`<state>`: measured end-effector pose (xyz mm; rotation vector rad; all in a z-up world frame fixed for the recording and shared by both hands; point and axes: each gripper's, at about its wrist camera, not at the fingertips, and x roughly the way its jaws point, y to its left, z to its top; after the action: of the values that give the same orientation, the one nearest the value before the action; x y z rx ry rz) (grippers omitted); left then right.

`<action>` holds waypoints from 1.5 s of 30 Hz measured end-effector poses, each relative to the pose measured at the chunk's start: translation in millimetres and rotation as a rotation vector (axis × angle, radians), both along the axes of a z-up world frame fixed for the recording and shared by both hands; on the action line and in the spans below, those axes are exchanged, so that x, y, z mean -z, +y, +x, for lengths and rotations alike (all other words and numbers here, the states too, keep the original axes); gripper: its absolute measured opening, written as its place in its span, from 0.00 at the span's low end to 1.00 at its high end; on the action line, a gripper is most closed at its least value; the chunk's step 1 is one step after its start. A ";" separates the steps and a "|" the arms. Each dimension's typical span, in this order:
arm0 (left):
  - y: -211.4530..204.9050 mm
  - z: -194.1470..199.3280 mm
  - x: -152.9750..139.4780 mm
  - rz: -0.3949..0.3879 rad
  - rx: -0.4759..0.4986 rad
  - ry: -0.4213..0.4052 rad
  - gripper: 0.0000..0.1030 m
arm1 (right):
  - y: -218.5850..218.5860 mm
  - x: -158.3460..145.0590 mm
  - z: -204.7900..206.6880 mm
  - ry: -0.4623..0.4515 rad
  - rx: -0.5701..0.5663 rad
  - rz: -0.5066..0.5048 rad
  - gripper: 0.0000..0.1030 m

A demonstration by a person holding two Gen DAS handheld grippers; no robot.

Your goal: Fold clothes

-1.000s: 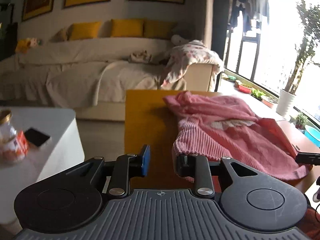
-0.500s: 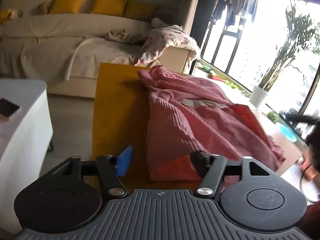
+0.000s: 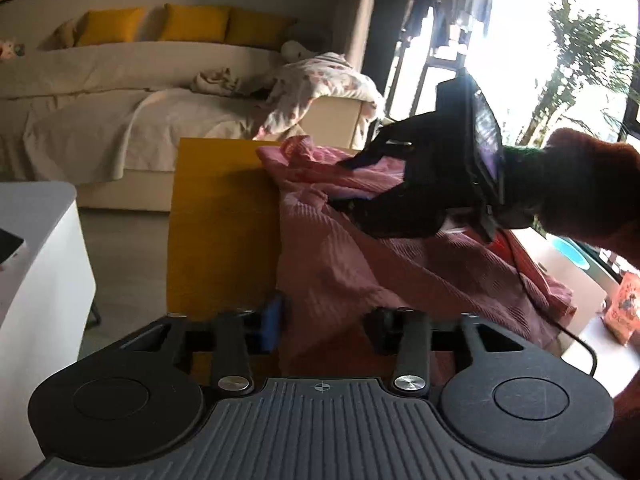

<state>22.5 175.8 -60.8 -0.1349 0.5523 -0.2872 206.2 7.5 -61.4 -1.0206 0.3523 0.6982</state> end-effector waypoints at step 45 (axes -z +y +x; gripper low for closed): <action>56.4 63.8 -7.0 0.279 -0.266 -0.088 0.86 | -199.8 -3.2 -78.2 0.402 0.510 0.679 0.81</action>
<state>86.3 232.2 -53.8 0.0744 0.4754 0.0434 128.0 -192.3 -58.3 -0.1218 0.6413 0.4928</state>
